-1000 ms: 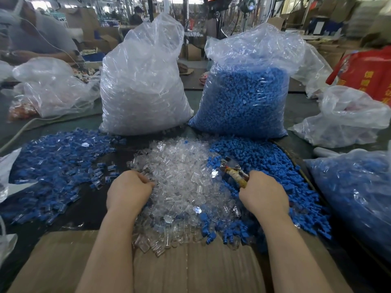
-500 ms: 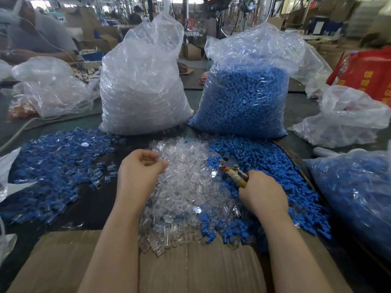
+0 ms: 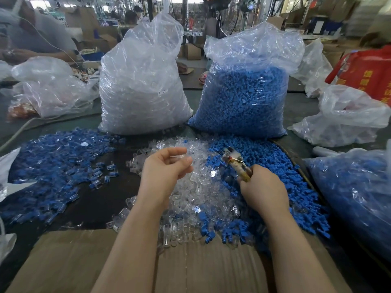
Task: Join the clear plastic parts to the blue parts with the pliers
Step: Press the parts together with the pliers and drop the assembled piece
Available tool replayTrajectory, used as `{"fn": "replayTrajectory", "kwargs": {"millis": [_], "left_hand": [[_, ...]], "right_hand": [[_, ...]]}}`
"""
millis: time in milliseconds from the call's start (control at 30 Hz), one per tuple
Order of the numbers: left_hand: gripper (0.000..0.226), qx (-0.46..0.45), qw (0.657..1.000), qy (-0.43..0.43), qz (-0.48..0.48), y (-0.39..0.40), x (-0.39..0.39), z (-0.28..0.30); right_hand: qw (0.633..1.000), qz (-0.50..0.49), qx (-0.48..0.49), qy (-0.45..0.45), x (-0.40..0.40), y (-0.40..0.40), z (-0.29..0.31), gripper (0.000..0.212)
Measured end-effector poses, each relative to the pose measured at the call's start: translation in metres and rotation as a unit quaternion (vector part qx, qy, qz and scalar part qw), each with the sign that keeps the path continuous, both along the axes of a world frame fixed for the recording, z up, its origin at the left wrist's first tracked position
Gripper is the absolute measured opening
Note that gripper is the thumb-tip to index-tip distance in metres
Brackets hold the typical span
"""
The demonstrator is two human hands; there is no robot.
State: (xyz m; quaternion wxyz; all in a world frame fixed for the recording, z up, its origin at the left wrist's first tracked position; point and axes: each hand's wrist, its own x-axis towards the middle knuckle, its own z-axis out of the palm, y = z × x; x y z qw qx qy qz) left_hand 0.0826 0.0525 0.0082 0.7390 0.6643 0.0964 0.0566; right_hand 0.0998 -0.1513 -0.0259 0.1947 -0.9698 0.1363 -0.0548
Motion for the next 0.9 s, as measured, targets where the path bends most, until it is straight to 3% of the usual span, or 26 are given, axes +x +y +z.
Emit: {"fn": "replayTrajectory", "kwargs": {"millis": [100, 200, 367, 567, 900], "left_hand": [[0.018, -0.005, 1.000, -0.006, 0.007, -0.006, -0.001, 0.001], [0.014, -0.018, 1.000, -0.017, 0.017, -0.011, -0.002, 0.001], [0.011, -0.046, 0.999, -0.017, 0.007, -0.019, -0.003, 0.002], [0.012, -0.056, 0.998, -0.022, 0.006, -0.030, -0.004, 0.001], [0.007, 0.017, 0.998, -0.054, 0.028, -0.037, -0.004, -0.003]], "right_hand": [[0.993, 0.013, 0.112, -0.029, 0.001, 0.000, 0.005, 0.019], [0.962, 0.032, 0.257, -0.089, -0.001, 0.004, 0.009, 0.016], [0.920, 0.067, 0.356, -0.148, -0.005, 0.014, 0.015, 0.014], [0.904, 0.130, 0.371, -0.170, -0.010, 0.026, 0.018, 0.007], [0.902, 0.134, 0.331, -0.244, -0.019, 0.041, 0.020, 0.020]]}}
